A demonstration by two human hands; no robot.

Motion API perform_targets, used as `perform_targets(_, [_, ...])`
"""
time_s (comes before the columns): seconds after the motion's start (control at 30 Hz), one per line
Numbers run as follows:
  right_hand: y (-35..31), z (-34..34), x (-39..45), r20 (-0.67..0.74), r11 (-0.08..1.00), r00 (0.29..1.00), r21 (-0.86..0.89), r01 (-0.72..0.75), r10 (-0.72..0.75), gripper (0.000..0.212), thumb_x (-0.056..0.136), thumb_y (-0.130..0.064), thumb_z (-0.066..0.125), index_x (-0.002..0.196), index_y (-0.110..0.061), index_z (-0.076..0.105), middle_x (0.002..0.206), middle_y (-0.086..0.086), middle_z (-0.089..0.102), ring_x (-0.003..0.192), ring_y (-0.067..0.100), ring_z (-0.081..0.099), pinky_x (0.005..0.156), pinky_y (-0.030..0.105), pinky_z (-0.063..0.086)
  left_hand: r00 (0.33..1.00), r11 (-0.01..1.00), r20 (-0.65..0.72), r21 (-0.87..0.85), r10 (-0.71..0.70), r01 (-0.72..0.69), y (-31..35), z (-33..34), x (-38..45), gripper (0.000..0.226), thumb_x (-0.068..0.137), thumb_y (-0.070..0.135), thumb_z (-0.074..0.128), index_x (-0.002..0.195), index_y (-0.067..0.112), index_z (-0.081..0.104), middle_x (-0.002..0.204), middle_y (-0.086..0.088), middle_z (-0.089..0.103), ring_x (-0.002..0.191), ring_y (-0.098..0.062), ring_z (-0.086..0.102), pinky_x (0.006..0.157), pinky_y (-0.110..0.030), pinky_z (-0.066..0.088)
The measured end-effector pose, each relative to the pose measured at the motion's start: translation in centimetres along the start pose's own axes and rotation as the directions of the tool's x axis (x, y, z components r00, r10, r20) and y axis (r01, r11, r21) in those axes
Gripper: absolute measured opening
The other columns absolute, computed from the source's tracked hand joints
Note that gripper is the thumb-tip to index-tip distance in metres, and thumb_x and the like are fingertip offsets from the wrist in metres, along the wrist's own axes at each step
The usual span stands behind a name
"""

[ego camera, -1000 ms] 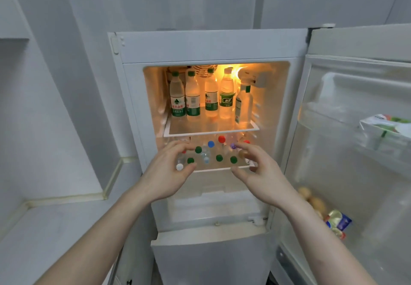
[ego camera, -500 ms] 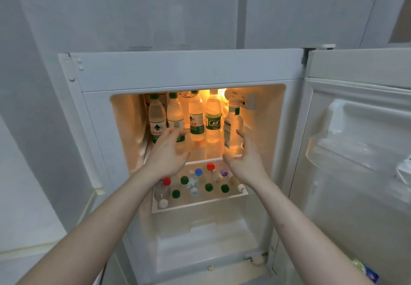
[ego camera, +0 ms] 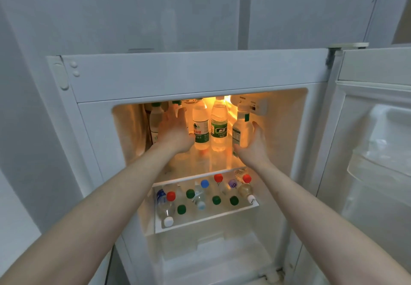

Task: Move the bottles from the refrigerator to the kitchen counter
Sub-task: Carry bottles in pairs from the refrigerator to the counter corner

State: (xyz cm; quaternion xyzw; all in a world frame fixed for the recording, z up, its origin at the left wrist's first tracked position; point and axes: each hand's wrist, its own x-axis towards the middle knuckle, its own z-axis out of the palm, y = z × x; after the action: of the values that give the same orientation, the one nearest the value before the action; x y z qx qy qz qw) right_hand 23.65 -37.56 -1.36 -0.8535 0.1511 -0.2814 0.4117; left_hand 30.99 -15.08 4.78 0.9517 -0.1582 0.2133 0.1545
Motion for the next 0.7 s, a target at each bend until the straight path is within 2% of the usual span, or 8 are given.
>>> perform_targets(0.13, [-1.0,-0.2,0.8,0.005,0.999,1.000,-0.037,-0.004,0.004,0.091,0.081,-0.031,0.086,0.153,-0.020,0.033,0.152,0.010,0.044,0.140,0.031,0.043,0.114,0.050,0.040,0.995,0.998,-0.079,0.017,-0.056,0.058,0.4,-0.1,1.6,0.096,0.080,0.037,0.076,0.156,0.026,0.018,0.164,-0.004,0.017,0.152,-0.032,0.018,0.118,-0.048,0.035])
perform_targets(0.23, [-0.8,0.6,2.3,-0.034,0.995,0.999,-0.098,0.019,-0.022,0.077,0.073,-0.054,0.082,0.136,-0.030,0.046,0.133,0.002,0.060,0.122,0.027,0.059,0.101,0.052,0.054,0.990,0.992,-0.084,0.035,-0.117,0.120,0.7,-0.3,2.3,0.093,0.085,0.037,0.074,0.157,0.024,0.017,0.164,-0.004,0.022,0.153,-0.033,0.018,0.120,-0.048,0.028])
perform_targets(0.27, [-0.2,1.1,3.2,-0.043,0.993,0.998,-0.109,0.034,-0.038,0.074,0.072,-0.055,0.081,0.133,-0.030,0.047,0.129,0.002,0.062,0.119,0.027,0.061,0.099,0.052,0.055,0.989,0.990,-0.076,0.045,-0.131,0.134,0.8,-0.4,2.5,0.091,0.086,0.038,0.073,0.157,0.023,0.017,0.164,-0.004,0.022,0.153,-0.033,0.017,0.121,-0.048,0.026])
perform_targets(0.33, [-0.1,1.6,3.8,-0.018,0.994,0.999,-0.106,0.039,-0.041,0.074,0.075,-0.042,0.086,0.136,-0.024,0.046,0.132,0.006,0.061,0.122,0.030,0.059,0.101,0.050,0.052,0.985,0.985,-0.070,0.057,-0.158,0.162,0.9,-0.5,2.7,0.088,0.088,0.038,0.072,0.157,0.023,0.019,0.165,-0.004,0.022,0.154,-0.033,0.017,0.121,-0.048,0.026])
perform_targets(0.43, [-1.1,1.3,3.6,-0.018,0.991,1.000,-0.135,0.019,-0.021,0.072,0.080,-0.043,0.083,0.138,-0.021,0.047,0.133,0.009,0.060,0.124,0.032,0.056,0.102,0.048,0.049,0.980,0.980,-0.060,0.053,-0.189,0.192,0.9,-0.4,3.2,0.083,0.089,0.034,0.072,0.155,0.022,0.024,0.163,-0.003,0.026,0.152,-0.033,0.021,0.118,-0.046,0.032])
perform_targets(0.53, [-1.0,1.2,4.1,0.013,0.986,0.999,-0.166,0.035,-0.033,0.053,0.091,-0.039,0.074,0.132,-0.014,0.053,0.129,0.013,0.061,0.122,0.035,0.054,0.101,0.048,0.048,0.980,0.981,-0.057,0.027,-0.191,0.193,0.6,0.2,3.7,0.080,0.090,0.029,0.070,0.155,0.022,0.023,0.163,-0.004,0.027,0.149,-0.033,0.027,0.109,-0.045,0.044])
perform_targets(0.63, [-0.7,1.2,3.8,0.042,0.993,0.999,-0.120,0.017,-0.012,0.056,0.093,-0.041,0.071,0.138,-0.015,0.048,0.134,0.014,0.056,0.127,0.036,0.052,0.107,0.052,0.046,0.977,0.982,-0.099,-0.031,-0.188,0.186,0.6,0.6,3.9,0.067,0.096,0.028,0.064,0.151,0.019,0.028,0.160,-0.006,0.031,0.147,-0.032,0.031,0.099,-0.043,0.051])
perform_targets(0.7, [-0.6,1.1,3.5,0.051,0.995,0.998,-0.096,0.025,-0.020,0.058,0.091,-0.045,0.071,0.136,-0.018,0.048,0.132,0.012,0.059,0.125,0.037,0.055,0.104,0.050,0.047,0.973,0.982,-0.137,-0.062,-0.188,0.181,0.8,0.6,3.9,0.057,0.099,0.034,0.063,0.145,0.017,0.035,0.154,-0.007,0.039,0.143,-0.031,0.039,0.094,-0.042,0.053])
